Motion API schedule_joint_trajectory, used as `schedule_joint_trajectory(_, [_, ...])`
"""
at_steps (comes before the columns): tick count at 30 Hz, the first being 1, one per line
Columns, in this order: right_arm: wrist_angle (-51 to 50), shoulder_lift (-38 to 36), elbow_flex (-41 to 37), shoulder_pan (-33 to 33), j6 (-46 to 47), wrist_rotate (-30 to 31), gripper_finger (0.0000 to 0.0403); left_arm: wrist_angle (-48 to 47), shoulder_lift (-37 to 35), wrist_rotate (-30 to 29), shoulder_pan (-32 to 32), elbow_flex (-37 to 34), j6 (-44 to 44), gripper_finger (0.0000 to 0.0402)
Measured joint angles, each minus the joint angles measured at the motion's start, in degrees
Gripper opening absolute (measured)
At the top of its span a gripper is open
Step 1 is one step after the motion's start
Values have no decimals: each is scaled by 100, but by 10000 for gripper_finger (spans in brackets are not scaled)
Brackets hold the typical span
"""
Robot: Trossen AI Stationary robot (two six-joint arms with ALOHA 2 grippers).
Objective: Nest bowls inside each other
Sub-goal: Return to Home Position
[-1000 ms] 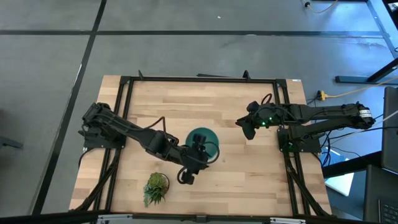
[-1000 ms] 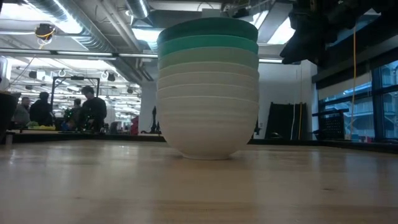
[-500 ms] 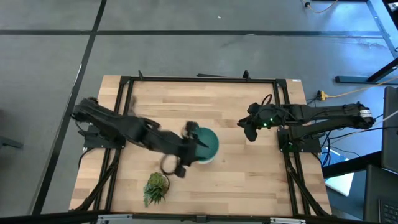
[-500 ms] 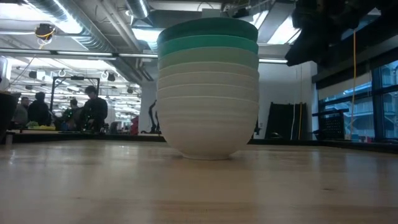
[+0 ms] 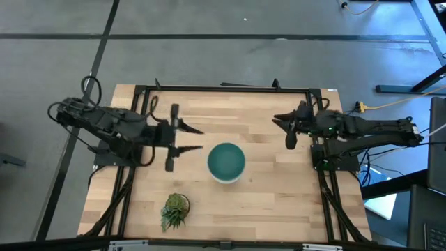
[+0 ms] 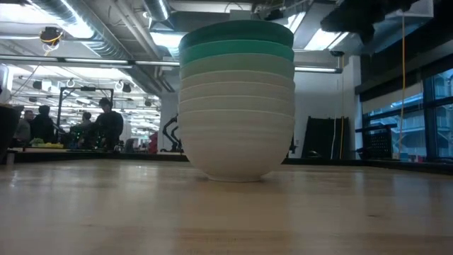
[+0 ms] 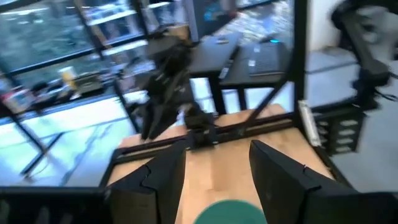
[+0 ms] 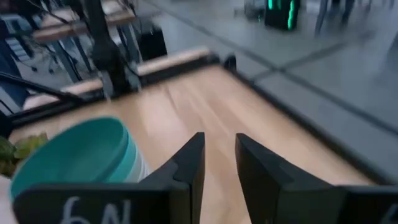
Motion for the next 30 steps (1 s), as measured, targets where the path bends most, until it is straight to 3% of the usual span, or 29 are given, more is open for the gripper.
schedule_joint_trajectory(7, [281,-390,0,-62,-758,14,90,1111,-1260,-497,253,-1923,-333,173])
schedule_joint_trajectory(12, [205,-561,0,-330,-990,4,90,1397,-1972,-516,526,-2855,-571,173])
schedule_joint_trajectory(24, [189,-640,0,-1462,-1134,-57,90,1394,-2812,-493,1509,-3619,-228,173])
schedule_joint_trajectory(30, [328,-644,-108,-1975,-1173,-602,90,1378,-3050,-278,1950,-4102,-199,173])
